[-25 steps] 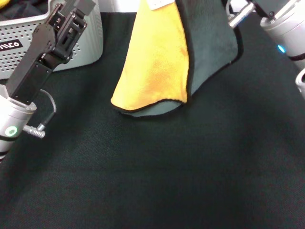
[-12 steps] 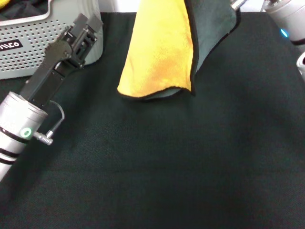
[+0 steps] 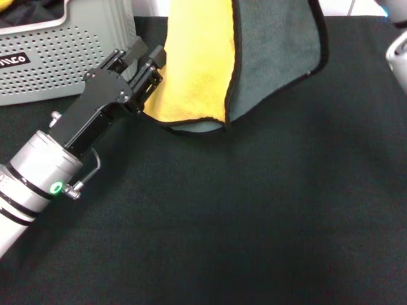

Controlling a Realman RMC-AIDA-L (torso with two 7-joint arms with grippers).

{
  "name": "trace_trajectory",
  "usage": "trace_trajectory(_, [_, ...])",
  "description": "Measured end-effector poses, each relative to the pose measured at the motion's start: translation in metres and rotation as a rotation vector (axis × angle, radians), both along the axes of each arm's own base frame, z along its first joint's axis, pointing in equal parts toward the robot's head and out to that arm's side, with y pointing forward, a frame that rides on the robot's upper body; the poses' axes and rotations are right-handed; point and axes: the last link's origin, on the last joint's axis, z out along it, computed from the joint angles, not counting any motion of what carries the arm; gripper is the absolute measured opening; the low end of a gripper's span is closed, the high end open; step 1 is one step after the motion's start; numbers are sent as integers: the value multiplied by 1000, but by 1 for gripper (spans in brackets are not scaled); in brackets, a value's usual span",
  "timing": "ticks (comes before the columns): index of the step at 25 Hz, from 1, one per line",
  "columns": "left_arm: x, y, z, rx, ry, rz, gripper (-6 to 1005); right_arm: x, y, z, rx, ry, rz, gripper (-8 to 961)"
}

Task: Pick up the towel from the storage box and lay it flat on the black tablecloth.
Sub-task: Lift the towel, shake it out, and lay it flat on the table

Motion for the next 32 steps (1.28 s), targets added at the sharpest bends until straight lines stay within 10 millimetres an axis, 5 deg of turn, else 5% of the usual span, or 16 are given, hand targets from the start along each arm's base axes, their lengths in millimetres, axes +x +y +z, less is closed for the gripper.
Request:
trace_trajectory(13, [11,-18,4,31,-13,-134,525,-15,23,12,68,-26,-69,6])
trace_trajectory(32, [22,8,-23,36,165,-100,520,-36,39,7,77,-62,-85,6])
